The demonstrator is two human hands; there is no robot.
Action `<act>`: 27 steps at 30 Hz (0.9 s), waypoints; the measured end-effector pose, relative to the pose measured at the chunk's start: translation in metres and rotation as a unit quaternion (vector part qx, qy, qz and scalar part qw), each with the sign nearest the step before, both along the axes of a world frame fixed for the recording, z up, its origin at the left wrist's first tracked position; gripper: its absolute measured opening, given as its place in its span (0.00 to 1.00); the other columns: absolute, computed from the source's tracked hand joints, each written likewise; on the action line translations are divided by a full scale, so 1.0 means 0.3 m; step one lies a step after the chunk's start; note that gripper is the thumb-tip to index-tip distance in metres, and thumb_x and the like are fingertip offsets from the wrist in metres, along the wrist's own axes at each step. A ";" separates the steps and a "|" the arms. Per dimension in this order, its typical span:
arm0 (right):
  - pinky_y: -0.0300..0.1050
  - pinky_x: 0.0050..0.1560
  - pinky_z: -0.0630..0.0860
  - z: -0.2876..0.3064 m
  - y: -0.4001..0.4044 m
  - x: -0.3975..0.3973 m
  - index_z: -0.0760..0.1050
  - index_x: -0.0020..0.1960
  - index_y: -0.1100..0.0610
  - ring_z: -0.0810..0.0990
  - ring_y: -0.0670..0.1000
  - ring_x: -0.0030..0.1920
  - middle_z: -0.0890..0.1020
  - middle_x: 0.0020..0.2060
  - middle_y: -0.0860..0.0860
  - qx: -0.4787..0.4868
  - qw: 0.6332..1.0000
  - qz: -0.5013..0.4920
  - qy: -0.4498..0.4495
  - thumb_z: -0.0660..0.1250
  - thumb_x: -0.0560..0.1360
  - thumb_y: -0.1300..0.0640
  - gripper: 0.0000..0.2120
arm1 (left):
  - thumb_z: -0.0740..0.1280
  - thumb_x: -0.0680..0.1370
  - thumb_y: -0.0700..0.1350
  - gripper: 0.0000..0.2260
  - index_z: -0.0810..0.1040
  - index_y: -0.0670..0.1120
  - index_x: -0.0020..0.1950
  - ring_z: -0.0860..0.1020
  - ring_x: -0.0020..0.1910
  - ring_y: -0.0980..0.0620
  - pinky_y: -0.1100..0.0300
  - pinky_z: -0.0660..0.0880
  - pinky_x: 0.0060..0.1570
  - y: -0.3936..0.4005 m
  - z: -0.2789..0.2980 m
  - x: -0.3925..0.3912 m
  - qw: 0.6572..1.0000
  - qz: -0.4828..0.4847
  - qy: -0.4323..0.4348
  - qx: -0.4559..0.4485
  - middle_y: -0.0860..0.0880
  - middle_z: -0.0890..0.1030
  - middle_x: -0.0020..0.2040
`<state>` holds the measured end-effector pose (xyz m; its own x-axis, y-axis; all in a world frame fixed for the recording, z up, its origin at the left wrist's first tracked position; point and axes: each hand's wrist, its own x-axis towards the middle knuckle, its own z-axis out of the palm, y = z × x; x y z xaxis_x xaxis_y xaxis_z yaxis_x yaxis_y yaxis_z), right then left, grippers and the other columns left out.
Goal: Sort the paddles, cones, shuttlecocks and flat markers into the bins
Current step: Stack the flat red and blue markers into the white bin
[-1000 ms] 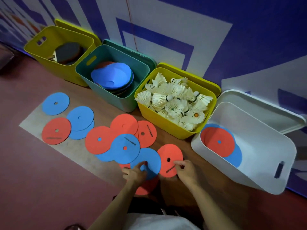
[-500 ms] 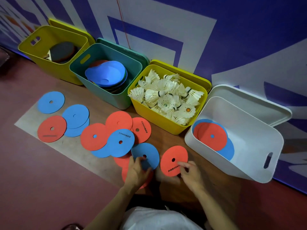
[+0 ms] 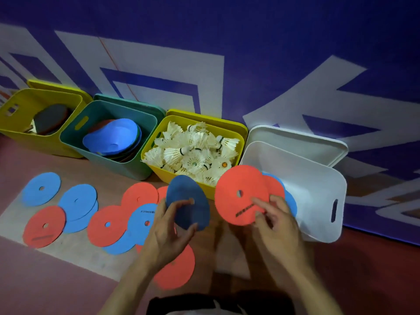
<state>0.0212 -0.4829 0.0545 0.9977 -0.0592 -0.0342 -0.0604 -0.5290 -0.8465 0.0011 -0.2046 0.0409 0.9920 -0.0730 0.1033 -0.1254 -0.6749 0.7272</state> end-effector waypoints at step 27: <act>0.46 0.46 0.71 -0.273 -0.491 0.229 0.79 0.47 0.59 0.79 0.58 0.49 0.82 0.47 0.59 -0.052 0.947 -0.109 0.297 0.62 0.78 0.59 0.08 | 0.69 0.76 0.41 0.15 0.80 0.59 0.58 0.80 0.47 0.55 0.68 0.75 0.49 -0.736 -0.011 0.577 0.941 -0.246 0.231 0.012 0.59 0.80 0.56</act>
<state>0.0899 -0.6303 -0.0274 0.7684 -0.2945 -0.5681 -0.6264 -0.5278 -0.5737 0.1742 -0.4253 0.0376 0.7765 -0.5316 -0.3383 -0.1009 -0.6349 0.7660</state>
